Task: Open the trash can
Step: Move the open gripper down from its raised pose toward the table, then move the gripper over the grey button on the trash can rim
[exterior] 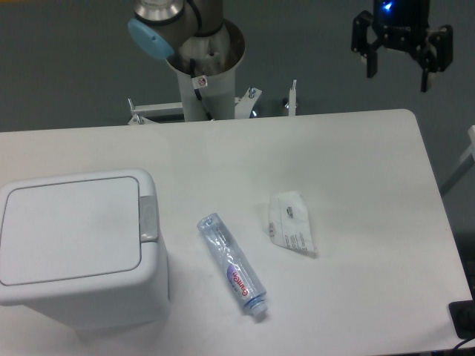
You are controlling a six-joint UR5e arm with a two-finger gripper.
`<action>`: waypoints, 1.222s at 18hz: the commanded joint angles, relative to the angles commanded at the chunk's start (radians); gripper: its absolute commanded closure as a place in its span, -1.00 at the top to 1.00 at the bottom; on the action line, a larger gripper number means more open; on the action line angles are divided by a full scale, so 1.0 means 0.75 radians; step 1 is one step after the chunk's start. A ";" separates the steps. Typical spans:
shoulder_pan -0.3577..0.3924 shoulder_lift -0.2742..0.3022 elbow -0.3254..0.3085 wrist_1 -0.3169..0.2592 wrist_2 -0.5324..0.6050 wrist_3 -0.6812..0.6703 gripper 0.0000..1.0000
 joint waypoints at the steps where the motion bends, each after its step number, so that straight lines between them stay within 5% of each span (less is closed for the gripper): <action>1: 0.000 0.000 0.000 0.000 0.006 0.000 1.00; 8: -0.024 -0.006 0.002 0.000 -0.047 -0.208 1.00; 18: -0.257 -0.108 0.076 0.117 -0.513 -1.367 1.00; 22: -0.413 -0.194 0.076 0.127 -0.511 -1.566 1.00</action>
